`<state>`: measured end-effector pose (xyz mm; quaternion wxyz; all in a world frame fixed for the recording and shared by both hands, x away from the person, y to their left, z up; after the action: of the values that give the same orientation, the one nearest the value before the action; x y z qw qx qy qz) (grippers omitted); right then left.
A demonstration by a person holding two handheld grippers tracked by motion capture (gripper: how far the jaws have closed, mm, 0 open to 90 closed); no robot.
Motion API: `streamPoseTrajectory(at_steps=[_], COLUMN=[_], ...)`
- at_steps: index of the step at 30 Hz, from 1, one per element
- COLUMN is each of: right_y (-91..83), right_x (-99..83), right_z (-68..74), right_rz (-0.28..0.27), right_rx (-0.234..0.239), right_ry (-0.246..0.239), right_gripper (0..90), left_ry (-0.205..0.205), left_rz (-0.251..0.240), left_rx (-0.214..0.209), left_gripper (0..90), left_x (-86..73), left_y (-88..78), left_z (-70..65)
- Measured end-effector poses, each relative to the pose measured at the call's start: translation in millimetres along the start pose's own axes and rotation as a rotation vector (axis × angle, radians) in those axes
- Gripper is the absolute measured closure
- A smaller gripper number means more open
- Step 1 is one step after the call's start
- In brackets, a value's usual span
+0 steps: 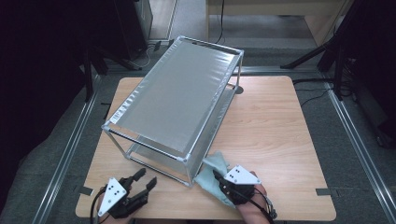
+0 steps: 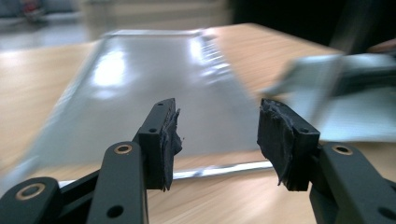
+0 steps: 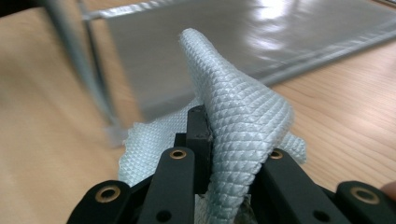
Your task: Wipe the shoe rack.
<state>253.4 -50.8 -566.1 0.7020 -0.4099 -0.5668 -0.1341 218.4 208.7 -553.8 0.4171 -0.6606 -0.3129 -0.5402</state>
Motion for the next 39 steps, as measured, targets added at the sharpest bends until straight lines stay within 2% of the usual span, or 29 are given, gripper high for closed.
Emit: streamPoseTrajectory(at_steps=[3, 5, 6, 8, 12, 15, 18, 20, 22, 23, 25, 26, 29, 32, 37, 39], right_y=[0.1, 2.6, 4.2, 8.0, 17.6, 23.6, 28.2, 30.0, 30.4, 29.8, 29.3, 28.7, 25.7, 21.3, 11.6, 8.1], right_x=[3.2, 2.8, 2.7, 2.4, 1.7, 1.5, 0.1, 0.6, 3.6, 4.9, 4.5, 4.2, 3.3, 2.3, -0.9, -1.7], right_z=[21.2, 33.6, 38.3, 45.8, 56.4, 64.2, 69.4, 68.1, 64.4, 63.7, 61.4, 60.0, 53.3, 42.5, 16.5, 7.2], right_rz=[-0.018, -0.019, -0.022, -0.025, -0.026, -0.025, -0.021, -0.031, -0.045, -0.048, -0.043, -0.043, -0.036, -0.032, -0.027, -0.021], right_rx=[0.082, 0.121, 0.136, 0.160, 0.168, 0.171, 0.163, 0.128, 0.113, 0.123, 0.120, 0.121, 0.123, 0.106, 0.053, 0.028], right_ry=[-0.008, -0.034, -0.042, -0.046, -0.050, -0.054, -0.072, -0.083, -0.086, -0.075, -0.089, -0.091, -0.088, -0.088, -0.069, -0.082], right_gripper=[79.8, 77.8, 76.8, 72.9, 61.9, 58.6, 60.5, 69.2, 74.4, 77.2, 78.3, 78.5, 78.6, 78.5, 78.0, 75.8], left_ry=[-0.055, -0.080, -0.088, -0.097, -0.112, -0.114, -0.100, -0.111, -0.104, -0.093, -0.067, -0.052, -0.040, -0.038, -0.017, -0.018], left_rz=[0.013, 0.019, 0.021, 0.028, 0.045, 0.055, 0.065, 0.068, 0.063, 0.061, 0.049, 0.055, 0.062, 0.069, 0.086, 0.086], left_rx=[0.106, 0.169, 0.204, 0.244, 0.281, 0.297, 0.324, 0.332, 0.322, 0.321, 0.316, 0.316, 0.290, 0.267, 0.223, 0.210], left_gripper=[48.1, 47.8, 47.5, 46.8, 46.1, 45.7, 46.1, 50.1, 58.7, 63.7, 77.1, 80.5, 82.0, 82.2, 82.2, 82.2], left_x=[-6.4, -7.4, -7.1, -6.6, -6.3, -5.9, -5.2, -4.2, -2.9, -2.5, -1.1, -1.6, -2.3, -3.2, -5.7, -7.2], left_y=[-1.3, -2.2, -2.1, -0.6, 8.3, 17.0, 25.8, 30.8, 34.6, 35.3, 35.7, 35.5, 34.9, 33.1, 27.5, 23.8], left_z=[36.6, 57.9, 67.0, 80.8, 99.6, 107.6, 113.5, 118.3, 121.0, 121.7, 120.0, 119.5, 113.5, 102.8, 77.9, 68.7])
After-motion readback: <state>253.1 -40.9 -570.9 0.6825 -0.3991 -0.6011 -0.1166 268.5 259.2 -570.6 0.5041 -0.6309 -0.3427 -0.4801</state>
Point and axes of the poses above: each handheld gripper's, and its own axes: y roughly forward along the jaws, x roughly out of its top, z roughly to its left, the point moved 9 cm from there along y, roughly forward along the jaws, and after that the axes turned 5 degrees about -z, right-handed, at the moved point
